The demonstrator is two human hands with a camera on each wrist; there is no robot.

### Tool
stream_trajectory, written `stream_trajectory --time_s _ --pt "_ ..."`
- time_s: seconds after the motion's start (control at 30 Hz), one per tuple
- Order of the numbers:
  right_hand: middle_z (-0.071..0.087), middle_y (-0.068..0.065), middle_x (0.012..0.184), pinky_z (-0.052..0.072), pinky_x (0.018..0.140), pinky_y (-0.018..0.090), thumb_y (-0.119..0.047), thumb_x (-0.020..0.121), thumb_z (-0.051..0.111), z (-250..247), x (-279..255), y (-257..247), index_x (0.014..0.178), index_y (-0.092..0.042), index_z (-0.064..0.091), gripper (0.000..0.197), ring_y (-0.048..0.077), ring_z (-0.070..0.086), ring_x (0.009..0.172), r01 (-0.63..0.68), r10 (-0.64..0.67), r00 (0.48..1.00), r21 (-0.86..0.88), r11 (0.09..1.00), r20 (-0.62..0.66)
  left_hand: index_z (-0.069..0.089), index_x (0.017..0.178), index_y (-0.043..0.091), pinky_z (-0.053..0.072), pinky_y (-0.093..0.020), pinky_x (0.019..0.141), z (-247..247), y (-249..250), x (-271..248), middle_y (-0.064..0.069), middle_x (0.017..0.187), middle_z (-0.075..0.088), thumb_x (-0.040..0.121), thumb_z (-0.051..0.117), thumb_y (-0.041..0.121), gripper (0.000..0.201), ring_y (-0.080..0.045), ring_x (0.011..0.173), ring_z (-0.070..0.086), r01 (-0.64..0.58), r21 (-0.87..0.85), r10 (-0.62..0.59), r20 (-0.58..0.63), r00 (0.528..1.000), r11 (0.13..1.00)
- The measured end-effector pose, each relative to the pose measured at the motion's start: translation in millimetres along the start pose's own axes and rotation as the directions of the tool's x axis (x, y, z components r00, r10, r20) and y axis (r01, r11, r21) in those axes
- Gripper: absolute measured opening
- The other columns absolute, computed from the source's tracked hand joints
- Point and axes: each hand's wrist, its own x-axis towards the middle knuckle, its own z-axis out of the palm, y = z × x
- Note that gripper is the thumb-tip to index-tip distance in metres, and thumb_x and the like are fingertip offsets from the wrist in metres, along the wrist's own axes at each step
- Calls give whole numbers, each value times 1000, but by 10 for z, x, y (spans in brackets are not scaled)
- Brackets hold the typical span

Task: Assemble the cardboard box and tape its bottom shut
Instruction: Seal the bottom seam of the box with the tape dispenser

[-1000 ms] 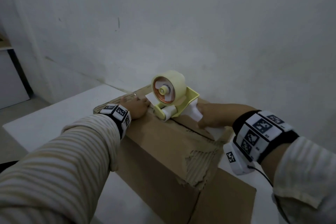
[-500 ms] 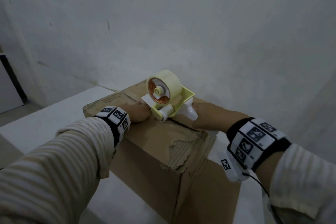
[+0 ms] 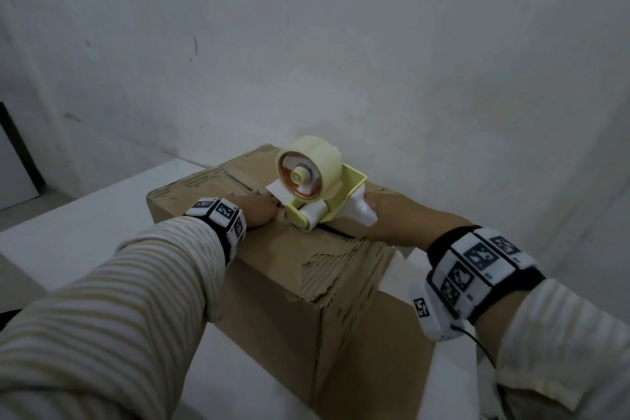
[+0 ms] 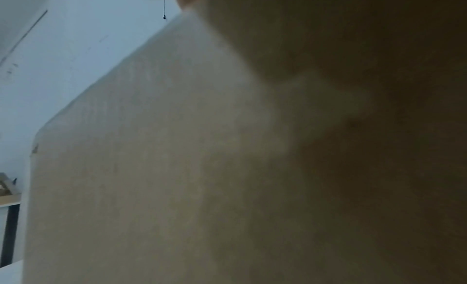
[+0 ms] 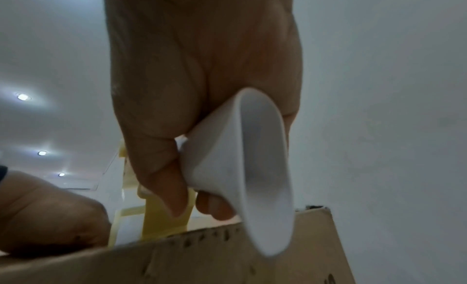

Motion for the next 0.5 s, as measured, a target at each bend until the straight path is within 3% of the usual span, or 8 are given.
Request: stream_trajectory --time_s 0.07,0.17,0.27,0.37,0.5 --pt "59 3 92 35 52 14 -11 92 51 -45 -107 116 136 -12 42 45 13 51 67 -33 33 999 1 999 23 10 152 19 4 -60 116 -20 24 -6 0 162 -2 103 20 28 51 -24 150 0 -2 -34 2 -12 1000 999" --pt "50 -2 72 38 50 22 -8 85 56 -76 -224 310 128 -10 46 44 12 47 55 -138 137 990 32 990 22 6 152 20 5 -61 115 -27 36 -14 2 162 -5 103 19 25 51 -26 150 0 -2 -70 1 -19 1000 998" --pt "54 8 79 39 51 25 -6 84 55 -69 -306 370 112 -4 52 28 22 52 62 -161 160 987 38 986 25 7 152 19 11 -60 115 -15 71 -58 1 162 0 103 17 26 50 -26 149 4 29 -35 -31 -56 998 999" --pt "53 5 76 37 52 25 -7 85 56 -37 -347 353 100 -16 44 20 21 51 65 -133 134 991 15 991 -16 16 149 19 15 -60 113 16 193 -166 -3 160 8 102 21 35 50 -26 147 10 -17 25 18 -71 997 1000" --pt "53 11 83 30 49 23 -7 87 52 25 -360 325 108 -8 50 21 23 48 69 -100 97 992 -40 994 -76 4 151 31 1 -59 115 82 504 -391 6 162 0 96 33 54 67 -21 149 1 -219 -3 219 15 976 976"
